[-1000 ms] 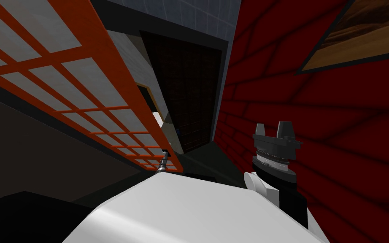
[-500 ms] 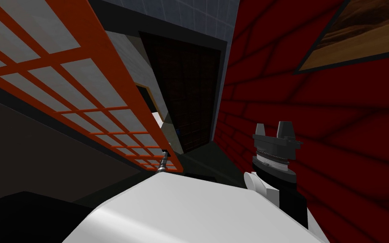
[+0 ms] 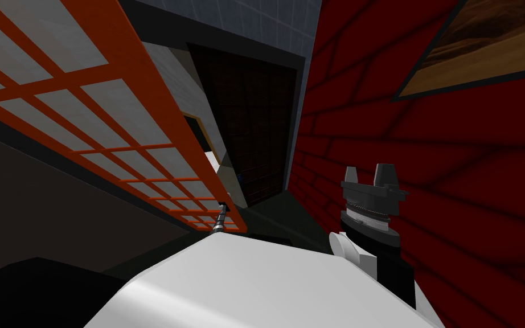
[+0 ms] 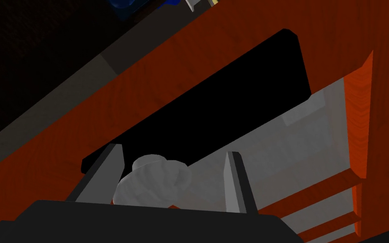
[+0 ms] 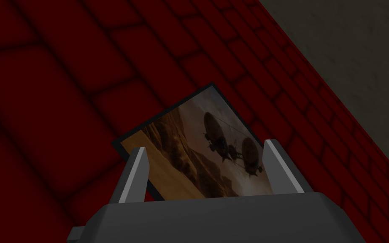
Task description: Pull the door open
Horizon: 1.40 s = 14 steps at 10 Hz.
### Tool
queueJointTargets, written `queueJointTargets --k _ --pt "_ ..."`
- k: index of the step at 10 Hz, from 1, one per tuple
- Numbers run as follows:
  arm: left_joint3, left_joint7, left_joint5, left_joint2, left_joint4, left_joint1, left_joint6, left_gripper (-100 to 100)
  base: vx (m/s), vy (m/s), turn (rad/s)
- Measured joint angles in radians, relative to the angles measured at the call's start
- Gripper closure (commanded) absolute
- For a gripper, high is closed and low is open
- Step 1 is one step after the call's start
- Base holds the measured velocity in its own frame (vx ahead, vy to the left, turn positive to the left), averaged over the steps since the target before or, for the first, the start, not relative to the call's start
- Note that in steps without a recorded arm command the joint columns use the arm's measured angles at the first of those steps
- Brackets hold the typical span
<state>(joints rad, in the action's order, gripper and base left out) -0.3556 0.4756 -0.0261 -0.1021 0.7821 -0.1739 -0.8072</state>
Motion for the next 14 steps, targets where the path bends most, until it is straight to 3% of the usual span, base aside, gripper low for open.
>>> queueJointTargets --k 2,3,4,5,8,9,10,14 --pt "-0.005 0.0 -0.003 -0.007 -0.036 0.018 -0.014 100 -0.013 0.009 -0.034" --pt "0.0 -0.018 -0.011 -0.014 -0.064 0.029 -0.033 100 -0.04 0.027 -0.039" --pt "0.006 -0.034 -0.014 -0.013 -0.055 0.027 -0.03 100 -0.023 0.003 -0.022" --pt "0.012 -0.04 -0.013 -0.005 -0.004 0.005 -0.004 100 0.0 0.0 0.0" --pt "0.016 -0.049 -0.013 -0.009 0.01 -0.003 0.009 100 -0.002 0.01 -0.003" --pt "0.015 -0.042 -0.012 0.0 0.02 -0.005 0.013 100 0.012 -0.006 0.025" --pt "0.014 -0.039 -0.013 -0.002 -0.002 0.005 0.002 100 0.001 -0.011 0.002" --pt "0.029 -0.07 -0.017 0.0 0.001 0.01 -0.009 100 -0.015 -0.009 -0.049"
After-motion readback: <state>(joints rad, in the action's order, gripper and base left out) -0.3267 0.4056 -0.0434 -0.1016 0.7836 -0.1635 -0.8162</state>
